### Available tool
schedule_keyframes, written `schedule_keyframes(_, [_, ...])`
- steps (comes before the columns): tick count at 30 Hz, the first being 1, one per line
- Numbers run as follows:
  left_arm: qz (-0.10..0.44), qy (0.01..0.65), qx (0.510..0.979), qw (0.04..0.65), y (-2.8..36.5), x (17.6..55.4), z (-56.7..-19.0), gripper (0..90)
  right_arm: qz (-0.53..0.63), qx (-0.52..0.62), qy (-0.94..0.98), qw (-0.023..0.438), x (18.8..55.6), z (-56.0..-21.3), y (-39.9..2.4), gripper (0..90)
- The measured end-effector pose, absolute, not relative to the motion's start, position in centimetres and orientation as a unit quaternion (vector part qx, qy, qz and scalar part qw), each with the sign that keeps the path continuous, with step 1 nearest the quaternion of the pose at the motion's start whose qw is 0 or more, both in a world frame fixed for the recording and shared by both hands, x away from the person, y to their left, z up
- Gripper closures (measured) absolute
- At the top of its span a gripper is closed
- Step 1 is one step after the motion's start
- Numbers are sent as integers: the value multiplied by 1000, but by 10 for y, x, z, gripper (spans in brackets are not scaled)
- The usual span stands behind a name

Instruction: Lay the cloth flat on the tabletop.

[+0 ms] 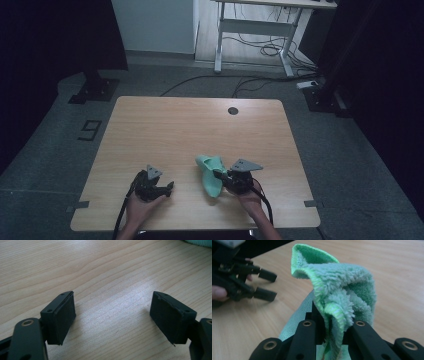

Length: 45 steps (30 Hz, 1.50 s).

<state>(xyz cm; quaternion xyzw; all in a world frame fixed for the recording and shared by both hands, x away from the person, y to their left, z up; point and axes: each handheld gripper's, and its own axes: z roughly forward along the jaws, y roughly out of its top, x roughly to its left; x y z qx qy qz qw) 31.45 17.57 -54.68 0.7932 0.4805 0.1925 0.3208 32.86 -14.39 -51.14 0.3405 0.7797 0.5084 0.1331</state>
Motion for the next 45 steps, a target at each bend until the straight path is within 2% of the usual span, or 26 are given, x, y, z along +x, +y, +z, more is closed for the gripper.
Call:
schedule_keyframes(5, [200, 478, 793, 321, 175, 313, -547, 223, 495, 346, 788, 123, 319, -522, -136, 801])
schedule_keyframes(8, [225, 468, 791, 324, 174, 310, -545, 250, 489, 345, 793, 114, 316, -527, -133, 797])
schedule_keyframes(13, [225, 470, 777, 353, 176, 306, -534, 278, 470, 339, 808, 105, 312, -536, -127, 781])
schedule_keyframes(15, [231, 466, 769, 372, 175, 303, -526, 303, 465, 340, 809, 115, 311, -537, -125, 775])
schedule_keyframes(26, [200, 426, 784, 406, 144, 299, -503, 307, 446, 333, 824, 107, 313, -545, -114, 726])
schedule_keyframes(34, [174, 410, 795, 412, 123, 305, -506, 291, 443, 333, 826, 103, 312, -546, -113, 650])
schedule_keyframes(37, [179, 401, 801, 407, 117, 306, -506, 292, 439, 339, 825, 110, 311, -547, -111, 592])
schedule_keyframes(40, [158, 400, 800, 418, 111, 311, -509, 295, 436, 340, 826, 112, 310, -547, -110, 572])
schedule_keyframes(44, [164, 397, 807, 406, 105, 312, -515, 319, 437, 339, 826, 110, 309, -547, -110, 563])
schedule_keyframes(45, [167, 397, 806, 405, 105, 313, -516, 350, 438, 337, 826, 110, 308, -547, -110, 559])
